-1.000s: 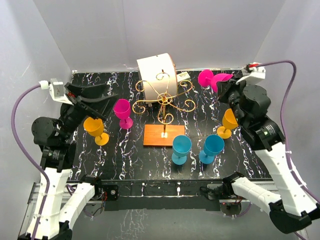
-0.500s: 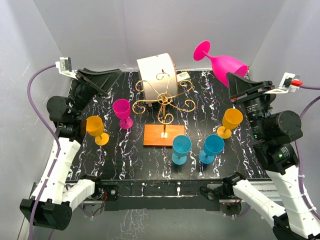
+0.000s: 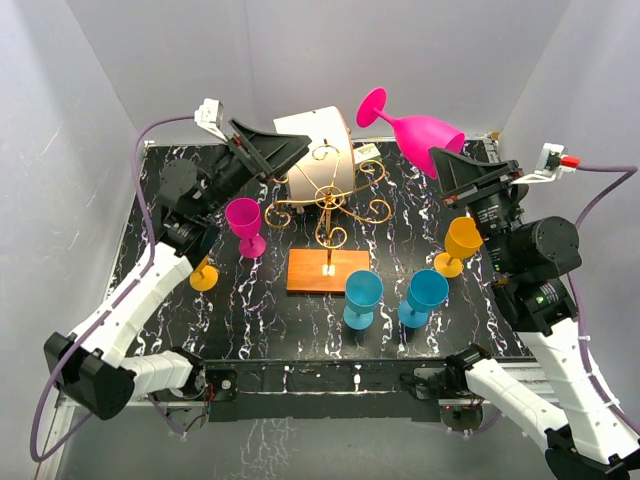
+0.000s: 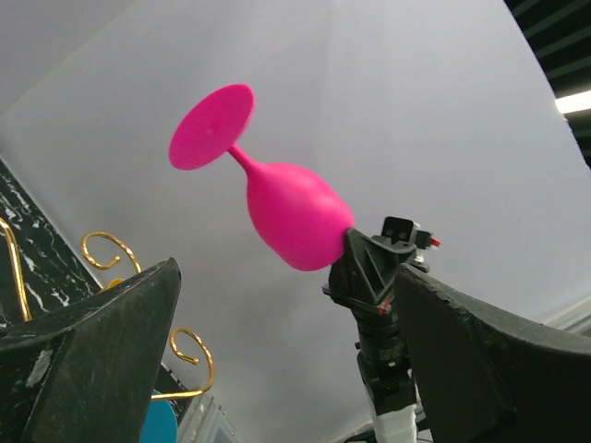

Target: Place the wine glass upside down on the wine glass rack

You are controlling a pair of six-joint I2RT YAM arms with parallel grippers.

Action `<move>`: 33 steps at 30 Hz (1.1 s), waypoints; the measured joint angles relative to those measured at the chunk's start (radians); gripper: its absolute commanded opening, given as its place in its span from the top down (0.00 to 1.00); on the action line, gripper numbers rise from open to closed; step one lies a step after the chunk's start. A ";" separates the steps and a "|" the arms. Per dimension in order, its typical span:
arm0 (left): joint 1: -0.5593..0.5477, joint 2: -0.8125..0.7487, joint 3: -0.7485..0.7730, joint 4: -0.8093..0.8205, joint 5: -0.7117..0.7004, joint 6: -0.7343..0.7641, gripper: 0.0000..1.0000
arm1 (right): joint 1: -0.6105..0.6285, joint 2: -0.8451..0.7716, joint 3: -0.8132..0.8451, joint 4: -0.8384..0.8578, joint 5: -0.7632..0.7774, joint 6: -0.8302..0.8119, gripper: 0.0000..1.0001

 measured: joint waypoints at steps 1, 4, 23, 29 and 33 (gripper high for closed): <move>-0.011 0.025 0.023 -0.026 -0.010 0.007 0.03 | 0.000 0.003 0.000 0.004 -0.006 0.006 1.00; -0.039 0.073 0.053 -0.040 -0.043 -0.002 0.08 | 0.000 0.008 -0.001 0.031 -0.025 0.030 1.00; -0.232 0.239 0.213 0.056 -0.346 0.013 0.45 | 0.000 0.077 -0.101 0.359 -0.204 0.134 1.00; -0.238 0.248 0.213 0.070 -0.425 0.013 0.47 | 0.000 0.079 -0.122 0.410 -0.240 0.183 1.00; -0.239 0.249 0.213 0.072 -0.456 -0.001 0.57 | 0.000 0.082 -0.149 0.443 -0.262 0.216 1.00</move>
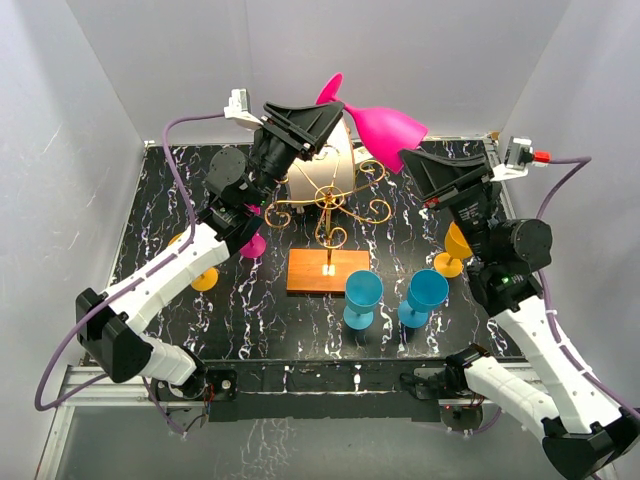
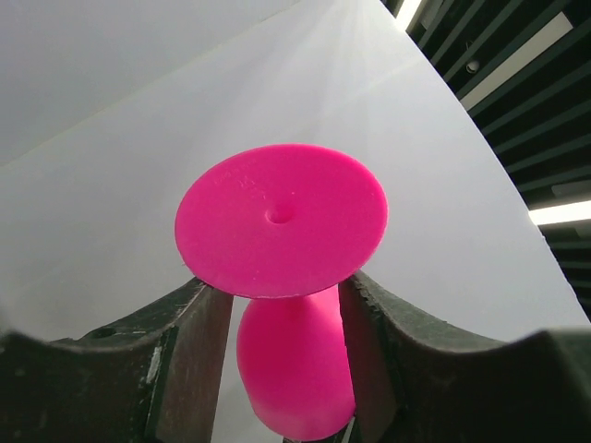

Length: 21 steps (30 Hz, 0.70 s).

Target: Place the wine glass upside down on the wine glass rack

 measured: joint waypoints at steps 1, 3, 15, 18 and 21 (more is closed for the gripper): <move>0.000 0.002 0.000 0.002 -0.005 -0.004 0.59 | 0.000 0.005 -0.003 0.009 -0.012 0.011 1.00; 0.000 0.010 0.002 0.007 -0.010 -0.008 0.62 | 0.000 0.013 -0.005 0.021 -0.024 0.018 1.00; 0.000 0.039 0.017 0.035 -0.016 -0.020 1.00 | 0.000 0.062 -0.030 0.073 -0.132 0.069 1.00; 0.000 0.039 0.023 0.050 -0.012 -0.007 1.00 | 0.000 0.063 -0.030 0.074 -0.148 0.072 1.00; 0.000 0.039 0.024 0.059 -0.011 0.004 1.00 | 0.000 0.059 -0.030 0.074 -0.151 0.072 0.96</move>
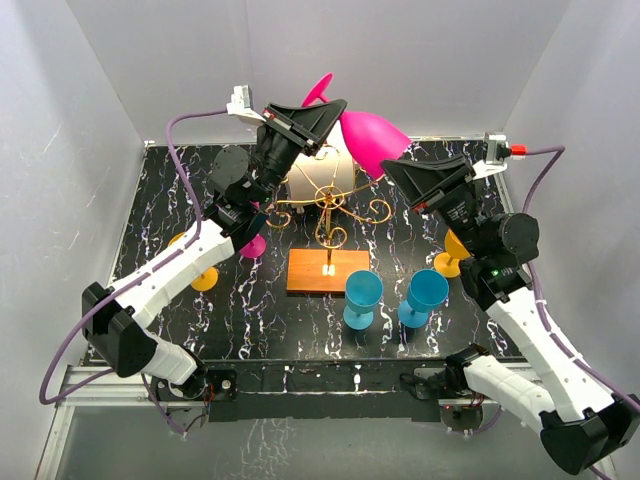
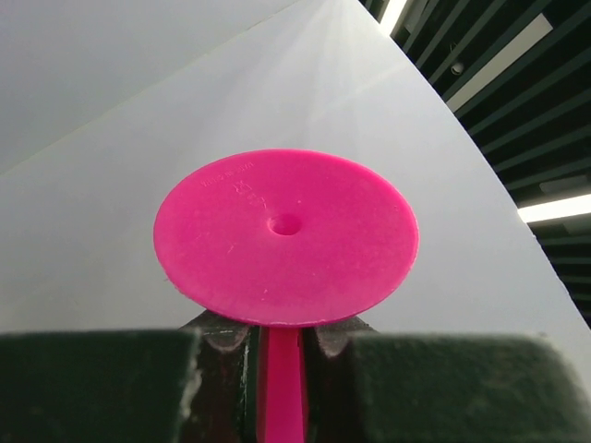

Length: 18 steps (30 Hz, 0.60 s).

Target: Place the wine glass upside down on the wine glass rack

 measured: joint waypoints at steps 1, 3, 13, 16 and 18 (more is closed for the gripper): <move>0.000 0.000 0.000 0.000 0.002 0.002 1.00 | 0.000 -0.002 0.000 -0.001 0.000 0.000 0.89; -0.001 0.000 0.011 -0.011 0.013 0.015 1.00 | 0.000 -0.009 0.000 -0.015 -0.002 -0.002 0.69; 0.020 0.039 0.363 -0.302 0.179 0.259 1.00 | 0.002 -0.042 0.150 -0.439 0.035 -0.115 0.37; 0.023 0.025 0.418 -0.433 0.196 0.379 1.00 | 0.002 -0.066 0.155 -0.539 0.032 -0.154 0.39; 0.024 0.008 0.440 -0.526 0.197 0.472 1.00 | 0.002 -0.065 0.167 -0.585 0.009 -0.182 0.40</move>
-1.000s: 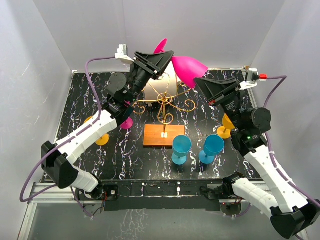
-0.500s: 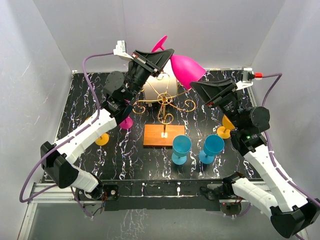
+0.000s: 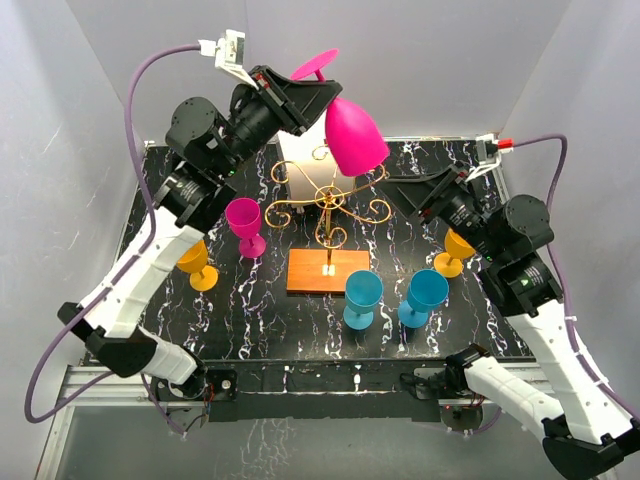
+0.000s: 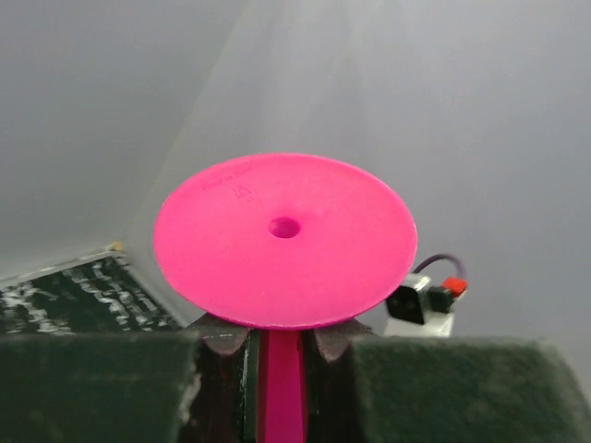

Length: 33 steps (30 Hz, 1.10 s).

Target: Place the wine glass upside down on the wine glass rack

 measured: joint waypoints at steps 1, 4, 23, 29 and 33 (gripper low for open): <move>0.001 -0.010 0.007 -0.046 -0.001 0.050 1.00 | 0.000 0.007 0.010 -0.017 -0.020 -0.013 0.40; 0.003 -0.037 0.042 -0.183 -0.021 0.206 1.00 | 0.000 0.049 0.053 -0.048 -0.102 -0.039 0.40; 0.006 -0.426 -0.262 -0.430 -0.556 0.854 1.00 | 0.201 0.393 0.257 0.025 -0.151 0.109 0.44; 0.006 -0.519 -0.437 -0.455 -0.552 0.870 1.00 | 0.300 0.486 0.343 0.050 -0.071 0.187 0.45; 0.006 -0.581 -0.517 -0.460 -0.547 0.855 1.00 | 0.327 0.531 0.369 0.060 -0.029 0.243 0.46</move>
